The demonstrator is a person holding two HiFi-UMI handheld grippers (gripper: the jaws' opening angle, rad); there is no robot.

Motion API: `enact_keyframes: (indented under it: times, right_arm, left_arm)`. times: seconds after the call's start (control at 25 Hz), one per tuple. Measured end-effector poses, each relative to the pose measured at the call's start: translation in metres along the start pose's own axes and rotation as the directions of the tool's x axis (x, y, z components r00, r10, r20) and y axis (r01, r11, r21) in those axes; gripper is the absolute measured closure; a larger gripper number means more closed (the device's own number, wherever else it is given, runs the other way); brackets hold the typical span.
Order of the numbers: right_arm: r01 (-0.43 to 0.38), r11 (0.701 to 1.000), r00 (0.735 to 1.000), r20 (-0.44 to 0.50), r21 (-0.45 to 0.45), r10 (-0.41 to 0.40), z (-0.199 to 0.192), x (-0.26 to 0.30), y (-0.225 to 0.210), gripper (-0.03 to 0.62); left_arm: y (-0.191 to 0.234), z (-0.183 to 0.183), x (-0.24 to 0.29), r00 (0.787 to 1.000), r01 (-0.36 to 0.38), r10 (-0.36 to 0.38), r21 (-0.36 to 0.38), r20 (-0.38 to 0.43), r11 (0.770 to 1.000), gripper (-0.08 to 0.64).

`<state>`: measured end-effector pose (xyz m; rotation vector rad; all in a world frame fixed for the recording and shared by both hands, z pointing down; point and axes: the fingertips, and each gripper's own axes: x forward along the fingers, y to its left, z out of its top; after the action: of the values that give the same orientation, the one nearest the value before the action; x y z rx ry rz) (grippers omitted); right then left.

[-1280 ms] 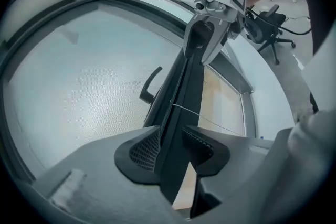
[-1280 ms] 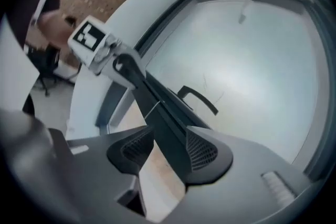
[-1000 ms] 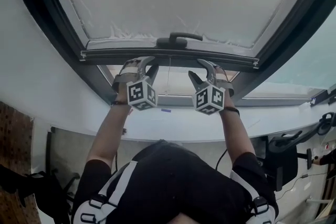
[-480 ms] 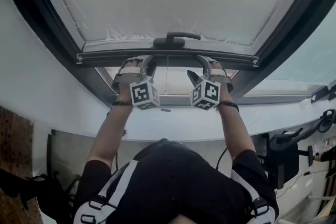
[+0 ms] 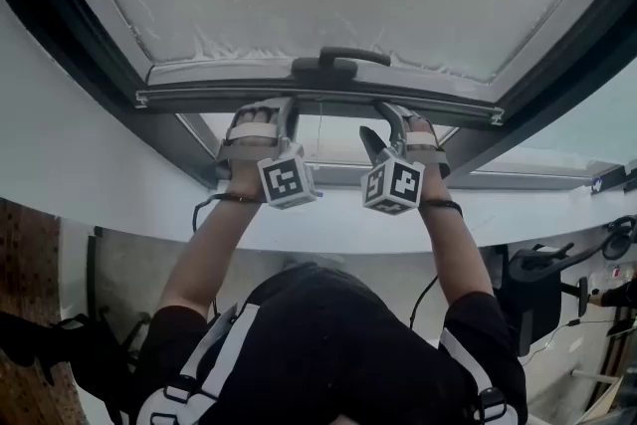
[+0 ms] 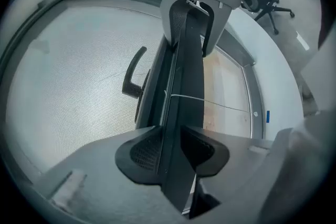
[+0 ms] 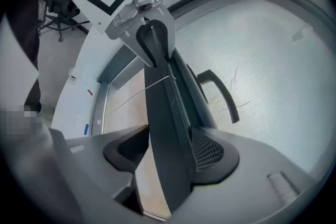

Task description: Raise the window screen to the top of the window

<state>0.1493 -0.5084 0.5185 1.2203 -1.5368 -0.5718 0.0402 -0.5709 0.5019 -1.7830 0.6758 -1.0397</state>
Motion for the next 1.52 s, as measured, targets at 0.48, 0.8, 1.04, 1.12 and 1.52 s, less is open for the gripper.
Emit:
enact_keyframes:
  times: [0.48, 0.8, 1.04, 1.12, 1.52]
  right_arm:
    - [0.05, 0.999, 0.999, 0.002, -0.011, -0.05, 0.01, -0.014, -0.033, 0.392]
    - [0.152, 0.988, 0.986, 0.06, 0.041, -0.154, 0.021, -0.026, -0.071, 0.402]
    - [0.227, 0.969, 0.967, 0.099, 0.097, -0.236, 0.026, -0.035, -0.082, 0.391]
    - [0.314, 0.937, 0.932, 0.14, 0.155, -0.336, 0.035, -0.051, -0.097, 0.393]
    - [-0.207, 0.625, 0.938, 0.335, 0.753, -0.093, 0.039, -0.028, 0.03, 0.451]
  left_arm:
    - [0.029, 0.006, -0.018, 0.994, 0.098, -0.095, -0.055, 0.058, 0.994, 0.453]
    - [0.073, 0.018, -0.029, 0.992, -0.003, 0.015, -0.098, 0.125, 0.995, 0.462]
    - [0.089, 0.021, -0.035, 0.987, -0.073, 0.086, -0.096, 0.134, 0.993, 0.518]
    - [0.105, 0.024, -0.04, 0.981, -0.12, 0.133, -0.096, 0.141, 0.988, 0.52]
    - [0.142, 0.032, -0.054, 0.988, -0.069, 0.079, -0.08, 0.135, 0.994, 0.525]
